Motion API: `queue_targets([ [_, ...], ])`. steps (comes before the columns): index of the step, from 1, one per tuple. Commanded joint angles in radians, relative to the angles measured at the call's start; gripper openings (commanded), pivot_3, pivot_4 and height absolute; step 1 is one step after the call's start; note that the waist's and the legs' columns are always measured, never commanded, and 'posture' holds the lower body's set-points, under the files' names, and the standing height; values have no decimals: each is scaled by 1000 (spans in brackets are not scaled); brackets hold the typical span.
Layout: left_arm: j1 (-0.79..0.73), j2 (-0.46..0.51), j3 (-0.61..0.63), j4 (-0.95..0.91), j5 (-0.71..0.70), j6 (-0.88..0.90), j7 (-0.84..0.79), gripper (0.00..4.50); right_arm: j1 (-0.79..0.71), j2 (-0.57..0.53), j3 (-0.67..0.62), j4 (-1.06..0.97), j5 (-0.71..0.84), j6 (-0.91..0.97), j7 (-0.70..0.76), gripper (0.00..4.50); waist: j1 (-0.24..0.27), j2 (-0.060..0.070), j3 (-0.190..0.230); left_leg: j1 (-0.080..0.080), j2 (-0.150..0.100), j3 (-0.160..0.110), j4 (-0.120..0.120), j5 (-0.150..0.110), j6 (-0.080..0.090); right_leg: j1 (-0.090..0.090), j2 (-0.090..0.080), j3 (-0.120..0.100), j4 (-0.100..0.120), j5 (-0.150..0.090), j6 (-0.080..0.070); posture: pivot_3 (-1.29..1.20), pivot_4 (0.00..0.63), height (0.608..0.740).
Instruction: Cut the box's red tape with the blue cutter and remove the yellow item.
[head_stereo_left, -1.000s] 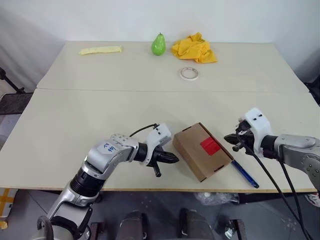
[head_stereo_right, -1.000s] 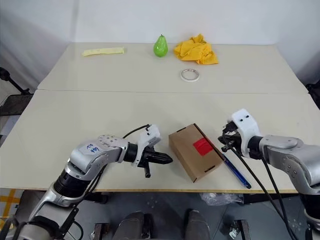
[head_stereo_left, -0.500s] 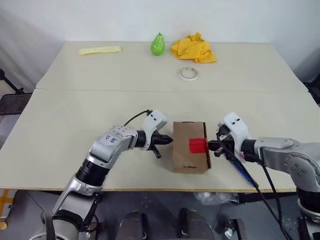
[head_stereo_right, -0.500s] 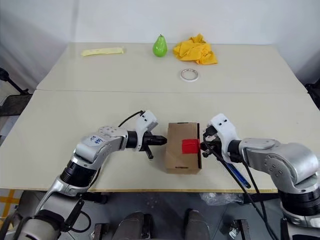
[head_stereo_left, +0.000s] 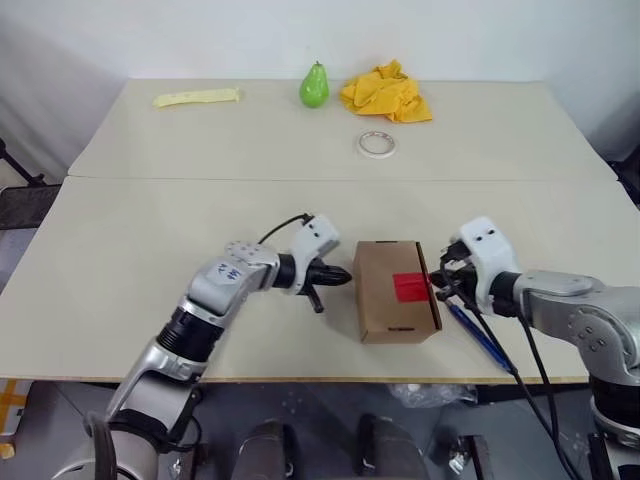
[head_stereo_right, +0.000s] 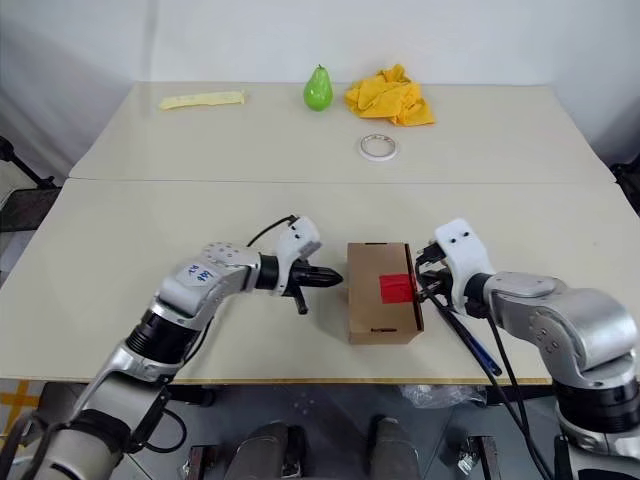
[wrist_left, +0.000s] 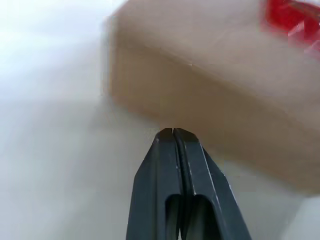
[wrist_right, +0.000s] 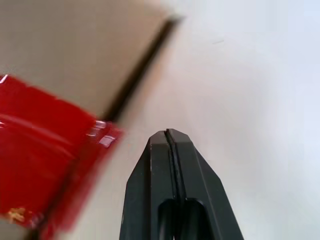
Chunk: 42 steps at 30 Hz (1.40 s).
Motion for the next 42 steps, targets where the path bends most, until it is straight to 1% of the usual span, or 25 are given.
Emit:
queue_targets([
  [1, -28, 22, 52, -18, -44, -2, -82, 0, -6, 2, -122, -114, 18, 72, -11, 18, -1, 0, 0, 0, 0, 0, 0, 0, 0, 0, 0, 0, 0, 0, 0, 0, 150, 740],
  [5, -40, -1, 113, -66, -134, 80, -127, 0, -8, 37, -200, -195, 42, 167, 1, 18, 6, 0, 0, -2, 0, 1, 0, 0, 0, -2, 0, 0, 1, 0, 0, 0, 150, 740],
  [8, -75, -61, 197, -140, -277, 232, -128, 0, 36, 71, -244, -263, 72, 198, 8, 18, 7, 0, 0, -3, 0, 0, 1, 0, 0, -2, 0, 0, 1, 0, 0, 0, 150, 740],
  [11, -103, -108, 227, -165, -324, 276, -101, 0, 47, 118, -256, -285, 90, 199, -6, 18, 3, 0, 0, -3, 0, 0, 1, 0, 1, -2, 0, 1, 1, 0, 0, 0, 150, 740],
  [15, -121, -149, 191, -178, -307, 243, -79, 0, 46, 187, -252, -291, 103, 199, -33, 18, -7, 0, 0, 0, 0, 1, 1, 1, 0, -1, 0, 1, 3, 0, 0, 0, 150, 740],
  [19, -84, -160, 60, -174, -216, 141, -76, 0, 72, 206, -219, -282, 78, 199, -50, 18, -9, 0, 0, 0, 0, 0, 1, 2, 0, -1, 0, 1, 4, 0, 0, 0, 150, 740],
  [21, -67, -153, 11, -161, -168, 81, -80, 0, 62, 217, -224, -277, 81, 199, -61, 380, -9, 0, 0, 0, 0, 1, 1, 2, 0, -2, 0, 1, 4, 0, 0, 0, 150, 740],
  [23, -62, -153, -12, -146, -138, 43, -80, 0, 51, 225, -232, -277, 88, 199, -68, 934, -9, 0, 0, -1, 0, 1, 1, 2, 0, -2, 0, 1, 4, 0, 0, 0, 150, 740],
  [29, -59, -165, -43, -103, -71, -42, -71, 0, 51, 234, -245, -287, 121, 199, -83, 3058, -8, 0, 0, -1, 0, 1, 1, 2, 0, -3, 0, 2, 4, 0, 0, 0, 150, 740],
  [33, -57, -163, -79, -72, -17, -101, -83, 0, 79, 239, -244, -291, 139, 199, -97, 4436, -4, 0, 0, -1, 0, 1, 1, 2, 0, -3, 0, 2, 4, 0, 0, 0, 150, 740],
  [36, -55, -162, -92, -68, -2, -123, -106, 0, 125, 221, -230, -291, 131, 199, -101, 4472, 1, 0, 0, -1, 0, 1, 1, 2, 0, -2, 0, 2, 4, 0, 0, 0, 150, 740],
  [42, -56, -162, -100, -61, 17, -136, -132, 0, 182, 205, -260, -286, 121, 199, -86, 4472, 3, -1, -1, -1, 0, 0, 1, 2, 1, -2, 0, 2, 4, 0, 0, 0, 150, 740],
])
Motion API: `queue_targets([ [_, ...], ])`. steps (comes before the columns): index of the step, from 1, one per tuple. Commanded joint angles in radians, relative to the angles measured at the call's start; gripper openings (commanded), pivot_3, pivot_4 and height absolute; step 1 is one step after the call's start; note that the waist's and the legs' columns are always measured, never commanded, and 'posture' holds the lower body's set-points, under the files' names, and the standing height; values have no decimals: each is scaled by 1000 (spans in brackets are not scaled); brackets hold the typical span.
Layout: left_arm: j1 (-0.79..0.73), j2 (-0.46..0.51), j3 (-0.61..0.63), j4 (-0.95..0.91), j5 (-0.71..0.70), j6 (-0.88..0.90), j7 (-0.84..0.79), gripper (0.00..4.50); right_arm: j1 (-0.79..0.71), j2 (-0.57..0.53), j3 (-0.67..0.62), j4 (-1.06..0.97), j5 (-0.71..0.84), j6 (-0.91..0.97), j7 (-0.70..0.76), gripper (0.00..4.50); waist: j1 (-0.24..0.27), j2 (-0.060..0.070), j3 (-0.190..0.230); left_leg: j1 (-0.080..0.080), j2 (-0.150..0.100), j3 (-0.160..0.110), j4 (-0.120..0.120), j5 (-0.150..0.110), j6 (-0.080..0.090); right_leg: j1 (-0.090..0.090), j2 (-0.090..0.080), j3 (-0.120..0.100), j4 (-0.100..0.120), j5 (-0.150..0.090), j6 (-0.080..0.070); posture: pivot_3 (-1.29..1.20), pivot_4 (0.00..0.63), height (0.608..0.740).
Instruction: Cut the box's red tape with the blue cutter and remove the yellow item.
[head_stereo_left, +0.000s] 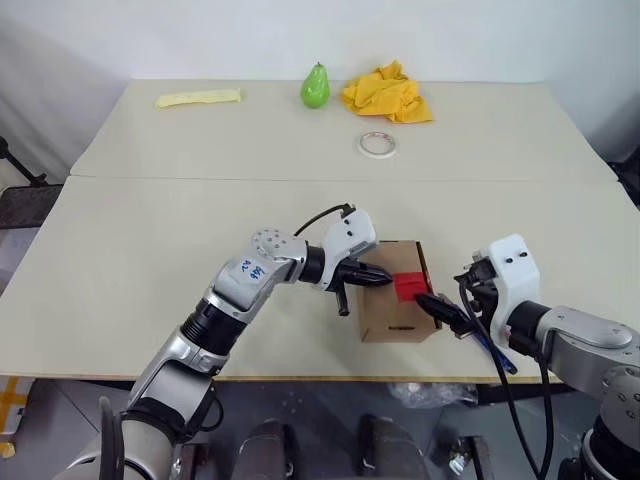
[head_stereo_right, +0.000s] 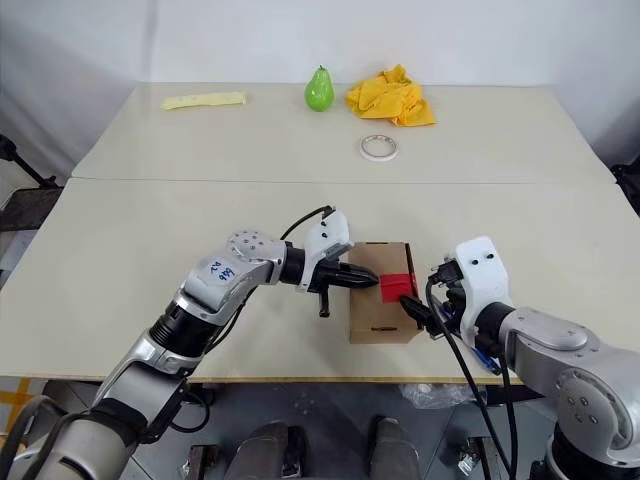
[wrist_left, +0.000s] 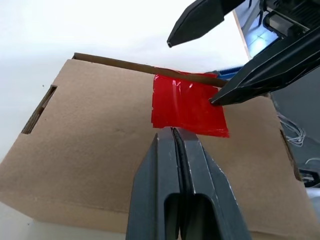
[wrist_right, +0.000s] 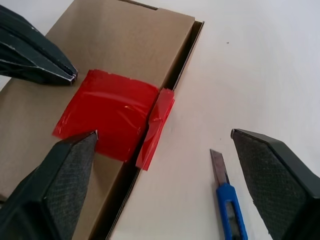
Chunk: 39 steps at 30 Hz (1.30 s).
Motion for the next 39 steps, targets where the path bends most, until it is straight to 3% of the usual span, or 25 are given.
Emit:
queue_targets([
  [1, -3, 3, -22, 0, 18, -9, -28, 0, 46, -31, -38, -6, -10, 16, 12, 4472, 1, 0, 0, 0, 0, 0, 0, 0, 0, 0, 0, 0, 0, 0, 0, 0, 150, 740],
  [21, -88, 67, -109, 52, 144, -71, -128, 0, 129, -127, -34, 68, -69, -47, 81, 4472, 1, -1, -1, 8, 0, -10, 0, -1, 1, 10, 0, -1, -5, 0, -1, 0, 150, 740],
  [39, -92, 91, -94, 53, 163, -63, -157, 0, 241, -315, 131, 240, -155, -312, 238, 4472, -4, -3, -2, 11, 0, -8, 0, -1, 2, 10, 0, 0, -4, -1, -1, 0, 150, 740],
])
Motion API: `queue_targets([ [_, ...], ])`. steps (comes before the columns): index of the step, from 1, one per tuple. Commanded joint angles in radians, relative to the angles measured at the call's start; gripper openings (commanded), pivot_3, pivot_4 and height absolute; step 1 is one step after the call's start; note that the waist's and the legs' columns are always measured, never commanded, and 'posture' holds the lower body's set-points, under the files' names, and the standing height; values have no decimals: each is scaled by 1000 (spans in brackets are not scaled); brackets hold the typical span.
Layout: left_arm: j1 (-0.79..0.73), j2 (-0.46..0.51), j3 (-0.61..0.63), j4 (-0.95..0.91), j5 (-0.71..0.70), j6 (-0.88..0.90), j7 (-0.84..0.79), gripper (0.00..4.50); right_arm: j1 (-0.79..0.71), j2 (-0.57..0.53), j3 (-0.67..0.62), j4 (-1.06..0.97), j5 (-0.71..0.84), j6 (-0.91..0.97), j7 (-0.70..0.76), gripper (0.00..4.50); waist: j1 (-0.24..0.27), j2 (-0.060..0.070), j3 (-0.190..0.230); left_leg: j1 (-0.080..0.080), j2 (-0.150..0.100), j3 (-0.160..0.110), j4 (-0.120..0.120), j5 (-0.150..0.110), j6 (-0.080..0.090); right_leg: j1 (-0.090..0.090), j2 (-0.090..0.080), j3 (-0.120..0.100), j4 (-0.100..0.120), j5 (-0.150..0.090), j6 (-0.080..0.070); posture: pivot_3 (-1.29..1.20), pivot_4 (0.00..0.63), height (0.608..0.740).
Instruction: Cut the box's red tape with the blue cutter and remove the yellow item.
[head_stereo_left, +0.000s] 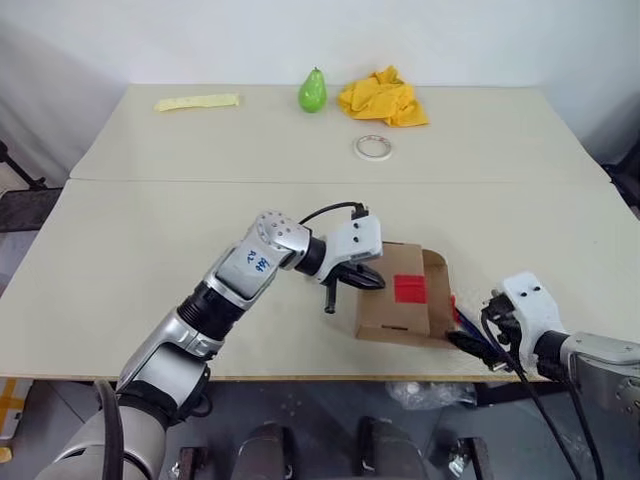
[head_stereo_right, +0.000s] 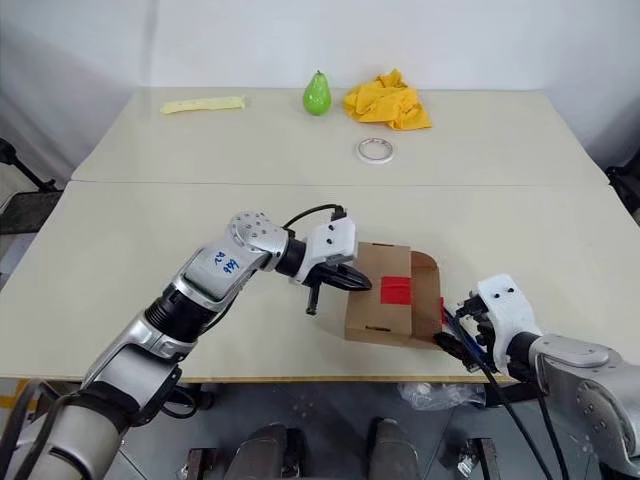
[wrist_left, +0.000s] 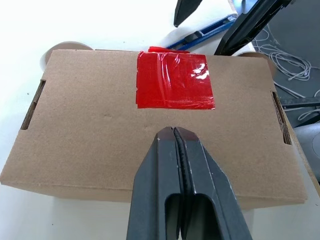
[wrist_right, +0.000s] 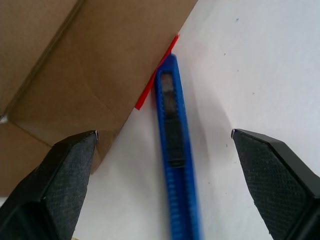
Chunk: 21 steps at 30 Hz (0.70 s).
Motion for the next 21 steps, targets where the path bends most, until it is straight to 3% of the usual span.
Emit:
queue_targets([
  [1, 7, 21, -5, 10, 31, 29, 1, 0, -8, -40, 14, 21, -20, -53, 43, 4472, 0, 0, 0, 0, 0, 0, 0, 0, 0, 0, 0, 0, 0, 0, 0, 0, 150, 740],
  [5, 11, 23, -2, 3, 31, 38, 6, 0, -30, -45, 20, 54, -22, -80, 67, 4472, 0, 0, 0, 0, 0, 0, 0, 0, 0, 0, 0, 0, 0, 0, 0, 0, 150, 740],
  [13, 23, 26, 5, -24, 25, 68, 19, 0, -177, 104, -116, 88, 112, 49, 34, 4472, 1, 0, 0, 1, 0, 1, 0, 0, 0, 0, 0, 1, 2, 0, 0, 0, 150, 740],
  [21, 47, 31, 10, -69, 15, 106, 24, 0, -206, 173, -134, 168, 148, 149, 22, 4472, 1, 0, 0, 1, 0, 1, 0, 0, 0, -1, 0, 1, 2, 0, -1, 0, 150, 740],
])
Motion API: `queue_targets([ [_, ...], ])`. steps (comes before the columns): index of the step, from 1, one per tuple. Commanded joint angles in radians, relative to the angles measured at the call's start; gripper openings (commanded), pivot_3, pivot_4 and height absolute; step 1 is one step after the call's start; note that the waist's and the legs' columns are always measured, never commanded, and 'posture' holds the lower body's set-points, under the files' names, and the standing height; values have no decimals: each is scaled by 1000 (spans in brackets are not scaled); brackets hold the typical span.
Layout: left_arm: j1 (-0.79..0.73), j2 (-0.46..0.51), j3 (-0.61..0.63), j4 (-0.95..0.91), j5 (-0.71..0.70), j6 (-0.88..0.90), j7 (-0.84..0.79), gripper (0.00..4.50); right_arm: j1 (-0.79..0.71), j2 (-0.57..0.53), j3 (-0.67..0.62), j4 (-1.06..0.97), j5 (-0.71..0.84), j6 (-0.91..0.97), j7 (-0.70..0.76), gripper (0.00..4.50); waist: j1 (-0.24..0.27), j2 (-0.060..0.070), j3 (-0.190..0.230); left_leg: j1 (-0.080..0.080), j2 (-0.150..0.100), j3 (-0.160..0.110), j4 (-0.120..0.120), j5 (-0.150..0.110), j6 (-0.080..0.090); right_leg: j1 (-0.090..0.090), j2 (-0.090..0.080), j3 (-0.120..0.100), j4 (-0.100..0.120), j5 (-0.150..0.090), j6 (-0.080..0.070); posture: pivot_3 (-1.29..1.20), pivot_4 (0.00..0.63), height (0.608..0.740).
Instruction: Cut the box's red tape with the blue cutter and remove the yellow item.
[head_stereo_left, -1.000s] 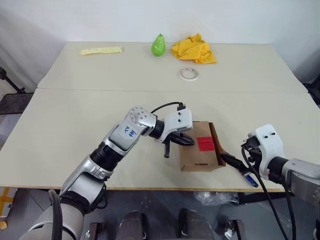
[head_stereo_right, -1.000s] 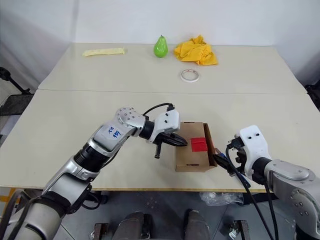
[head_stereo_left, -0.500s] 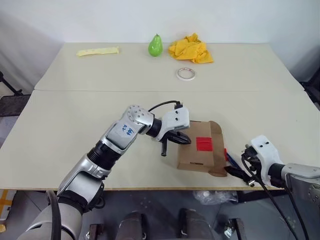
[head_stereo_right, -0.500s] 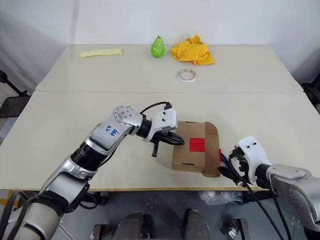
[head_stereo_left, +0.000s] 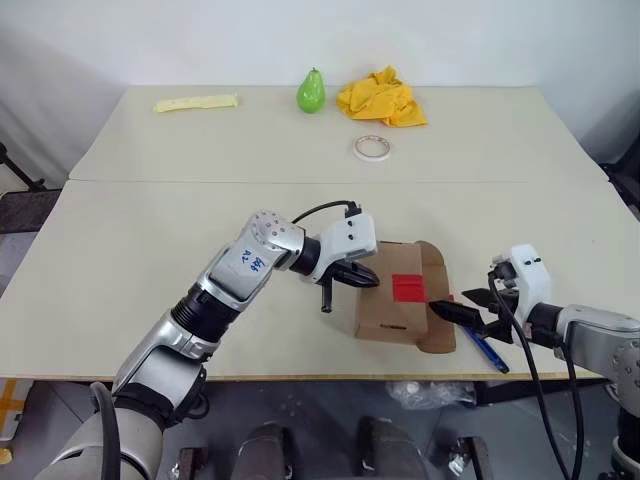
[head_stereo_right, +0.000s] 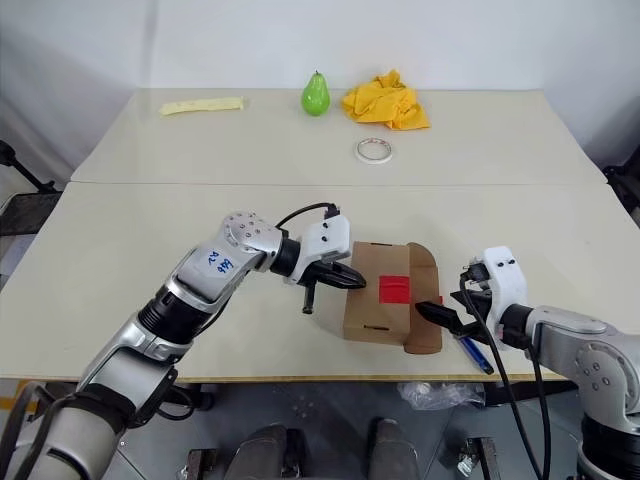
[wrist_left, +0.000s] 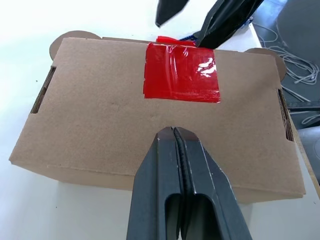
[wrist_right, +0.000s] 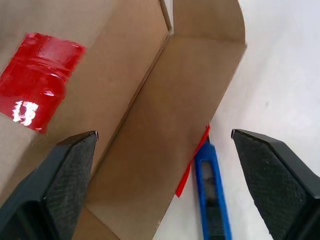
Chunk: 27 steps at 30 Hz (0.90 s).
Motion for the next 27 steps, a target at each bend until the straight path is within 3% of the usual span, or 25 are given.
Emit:
queue_targets([
  [1, 28, 20, -11, -20, 15, 34, 4, 0, -12, 22, -39, 23, 36, 50, 5, 4472, -1, 0, 0, 0, 0, 0, 0, 0, 0, 0, 0, 0, 0, 0, 0, 0, 150, 740],
  [8, 45, 30, -6, -56, 12, 60, 9, 0, -83, 106, -115, 87, 89, 153, 10, 4472, -12, 0, 0, 0, 0, 0, 0, 0, 0, 0, 0, 0, 1, 0, 0, 0, 150, 740],
  [18, 53, 29, -6, -81, 8, 75, 14, 0, -192, 192, -132, 203, 72, 162, -20, 4472, -24, 1, 0, 1, 0, 1, -1, 1, -1, 0, 0, 0, 1, 0, 0, 0, 150, 740],
  [27, 61, 32, -7, -85, 8, 65, 13, 0, -155, 181, -177, 122, 129, 162, -73, 1496, -22, 1, 0, 1, 0, 1, -2, 0, -1, -1, 0, 1, 1, 0, 0, 0, 150, 740],
])
